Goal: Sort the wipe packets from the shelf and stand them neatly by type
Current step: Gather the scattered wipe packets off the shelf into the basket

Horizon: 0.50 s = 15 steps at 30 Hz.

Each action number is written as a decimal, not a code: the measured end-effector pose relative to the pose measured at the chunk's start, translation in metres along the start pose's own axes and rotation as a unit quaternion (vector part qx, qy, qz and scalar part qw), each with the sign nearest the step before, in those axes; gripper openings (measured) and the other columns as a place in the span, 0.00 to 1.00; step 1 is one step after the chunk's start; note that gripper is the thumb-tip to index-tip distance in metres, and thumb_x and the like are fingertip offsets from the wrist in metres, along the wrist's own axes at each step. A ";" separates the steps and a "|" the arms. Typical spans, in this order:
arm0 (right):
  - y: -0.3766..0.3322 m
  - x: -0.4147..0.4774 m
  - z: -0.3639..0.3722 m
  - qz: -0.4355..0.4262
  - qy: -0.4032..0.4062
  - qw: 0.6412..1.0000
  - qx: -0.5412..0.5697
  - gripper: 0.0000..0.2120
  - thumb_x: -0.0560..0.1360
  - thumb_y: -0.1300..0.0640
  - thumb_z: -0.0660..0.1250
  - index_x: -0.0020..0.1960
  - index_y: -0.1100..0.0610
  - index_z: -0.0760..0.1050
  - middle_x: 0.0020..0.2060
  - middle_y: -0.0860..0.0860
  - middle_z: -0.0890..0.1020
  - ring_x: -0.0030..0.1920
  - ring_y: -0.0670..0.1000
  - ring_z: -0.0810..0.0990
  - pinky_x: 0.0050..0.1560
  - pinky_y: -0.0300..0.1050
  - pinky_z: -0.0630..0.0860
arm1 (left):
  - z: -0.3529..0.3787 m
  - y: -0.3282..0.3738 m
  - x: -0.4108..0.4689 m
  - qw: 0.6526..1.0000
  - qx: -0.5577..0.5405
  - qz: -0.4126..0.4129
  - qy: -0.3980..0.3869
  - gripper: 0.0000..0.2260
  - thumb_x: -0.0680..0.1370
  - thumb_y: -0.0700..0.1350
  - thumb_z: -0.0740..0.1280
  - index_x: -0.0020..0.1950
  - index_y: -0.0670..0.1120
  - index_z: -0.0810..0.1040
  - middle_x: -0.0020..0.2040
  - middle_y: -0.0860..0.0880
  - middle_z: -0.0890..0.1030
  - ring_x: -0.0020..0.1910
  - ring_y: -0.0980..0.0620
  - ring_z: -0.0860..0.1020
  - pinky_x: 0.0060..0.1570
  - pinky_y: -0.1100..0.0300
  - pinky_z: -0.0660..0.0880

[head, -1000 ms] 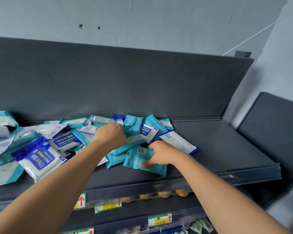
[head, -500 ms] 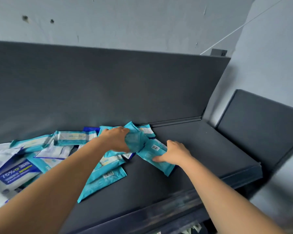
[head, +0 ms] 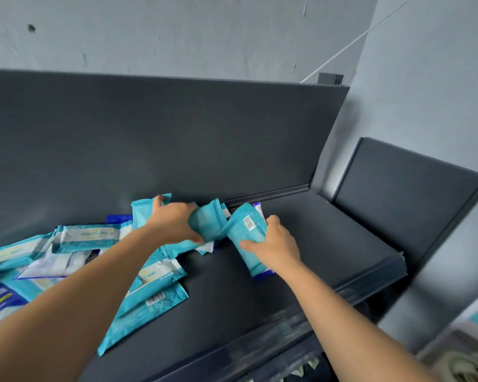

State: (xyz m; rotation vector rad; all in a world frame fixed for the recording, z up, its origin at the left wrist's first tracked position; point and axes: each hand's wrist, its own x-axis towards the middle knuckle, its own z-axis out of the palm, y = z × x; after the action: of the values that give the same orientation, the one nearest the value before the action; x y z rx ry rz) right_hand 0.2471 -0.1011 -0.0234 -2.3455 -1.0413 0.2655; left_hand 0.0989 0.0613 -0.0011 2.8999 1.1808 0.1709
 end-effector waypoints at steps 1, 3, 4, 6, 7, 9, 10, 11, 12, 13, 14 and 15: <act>0.001 -0.004 -0.002 -0.007 0.023 0.999 0.025 0.24 0.70 0.44 0.72 0.52 0.56 0.62 0.51 0.50 0.77 0.49 0.56 0.78 0.42 0.48 0.72 | 0.000 0.002 -0.003 0.998 -0.045 -0.020 0.030 0.22 0.67 0.62 0.72 0.54 0.51 0.74 0.44 0.54 0.78 0.58 0.50 0.76 0.70 0.48 0.46; 0.002 -0.013 -0.006 -0.025 0.062 0.995 0.072 0.20 0.73 0.47 0.69 0.52 0.56 0.61 0.52 0.51 0.77 0.45 0.53 0.76 0.40 0.47 0.72 | -0.001 0.007 -0.009 0.987 -0.128 -0.048 0.084 0.17 0.72 0.57 0.71 0.53 0.48 0.74 0.39 0.53 0.77 0.55 0.48 0.77 0.73 0.46 0.38; 0.003 -0.017 -0.007 -0.032 0.078 0.992 0.091 0.19 0.74 0.48 0.68 0.53 0.56 0.61 0.52 0.51 0.78 0.44 0.52 0.75 0.39 0.47 0.72 | -0.003 0.010 -0.012 0.977 -0.173 -0.054 0.110 0.14 0.73 0.55 0.71 0.50 0.47 0.74 0.37 0.52 0.77 0.52 0.48 0.78 0.73 0.45 0.38; 0.003 -0.027 -0.011 -0.040 0.102 0.986 0.124 0.18 0.75 0.49 0.67 0.53 0.55 0.61 0.55 0.52 0.77 0.45 0.51 0.76 0.38 0.46 0.73 | -0.009 0.017 -0.019 0.944 -0.289 -0.055 0.151 0.10 0.73 0.50 0.72 0.48 0.47 0.76 0.39 0.51 0.79 0.46 0.52 0.77 0.73 0.43 0.52; 0.003 -0.032 -0.012 -0.042 0.111 0.983 0.137 0.17 0.76 0.49 0.67 0.53 0.55 0.61 0.57 0.52 0.77 0.46 0.51 0.77 0.37 0.46 0.74 | -0.012 0.020 -0.023 0.919 -0.358 -0.055 0.155 0.09 0.73 0.48 0.73 0.49 0.47 0.77 0.42 0.51 0.80 0.45 0.55 0.77 0.67 0.46 0.65; 0.005 -0.041 -0.016 -0.040 0.123 0.980 0.152 0.17 0.76 0.50 0.68 0.54 0.55 0.61 0.59 0.52 0.77 0.49 0.51 0.79 0.35 0.43 0.74 | -0.018 0.028 -0.031 0.872 -0.465 -0.052 0.143 0.11 0.73 0.45 0.73 0.53 0.49 0.77 0.46 0.54 0.81 0.46 0.56 0.79 0.49 0.55 0.77; 0.006 -0.046 -0.018 -0.038 0.127 0.979 0.153 0.18 0.76 0.50 0.68 0.55 0.55 0.61 0.59 0.52 0.77 0.50 0.51 0.79 0.35 0.42 0.73 | -0.020 0.031 -0.034 0.857 -0.495 -0.048 0.138 0.11 0.73 0.45 0.73 0.54 0.51 0.76 0.47 0.57 0.81 0.47 0.56 0.79 0.46 0.57 0.77; 0.007 -0.051 -0.020 -0.037 0.129 0.979 0.153 0.18 0.76 0.50 0.68 0.55 0.55 0.61 0.60 0.52 0.77 0.50 0.51 0.79 0.35 0.42 0.73 | -0.021 0.033 -0.037 0.842 -0.521 -0.046 0.134 0.12 0.74 0.45 0.73 0.55 0.52 0.75 0.48 0.58 0.80 0.48 0.57 0.79 0.46 0.57 0.77; 0.007 -0.057 -0.023 -0.035 0.131 0.979 0.152 0.18 0.76 0.50 0.68 0.55 0.55 0.61 0.60 0.52 0.77 0.50 0.50 0.78 0.35 0.41 0.73 | -0.022 0.035 -0.040 0.826 -0.548 -0.044 0.126 0.13 0.75 0.45 0.72 0.57 0.53 0.74 0.49 0.59 0.80 0.49 0.57 0.79 0.47 0.57 0.77; 0.007 -0.063 -0.025 -0.033 0.135 0.979 0.152 0.18 0.76 0.49 0.68 0.55 0.54 0.61 0.60 0.51 0.76 0.50 0.49 0.78 0.35 0.39 0.73 | -0.023 0.036 -0.043 0.810 -0.574 -0.041 0.117 0.14 0.75 0.44 0.72 0.58 0.53 0.73 0.50 0.58 0.79 0.50 0.57 0.79 0.48 0.57 0.77; 0.006 -0.069 -0.027 -0.032 0.141 0.978 0.152 0.18 0.76 0.49 0.68 0.55 0.54 0.61 0.60 0.51 0.76 0.50 0.48 0.78 0.34 0.38 0.72 | -0.024 0.038 -0.045 0.796 -0.595 -0.039 0.109 0.14 0.76 0.44 0.71 0.59 0.52 0.73 0.51 0.58 0.79 0.50 0.56 0.79 0.49 0.56 0.77; 0.004 -0.075 -0.029 -0.030 0.149 0.976 0.153 0.18 0.76 0.49 0.68 0.55 0.53 0.61 0.60 0.50 0.76 0.49 0.47 0.77 0.33 0.36 0.71 | -0.024 0.039 -0.049 0.783 -0.613 -0.035 0.100 0.14 0.76 0.43 0.71 0.59 0.52 0.73 0.52 0.57 0.80 0.51 0.56 0.79 0.49 0.55 0.77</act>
State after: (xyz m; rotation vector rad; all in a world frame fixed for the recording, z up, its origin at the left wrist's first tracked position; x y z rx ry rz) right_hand 0.2099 -0.1705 -0.0052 -1.9979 -0.8550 0.0426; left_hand 0.0891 -0.0014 0.0202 1.6764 0.7003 0.8726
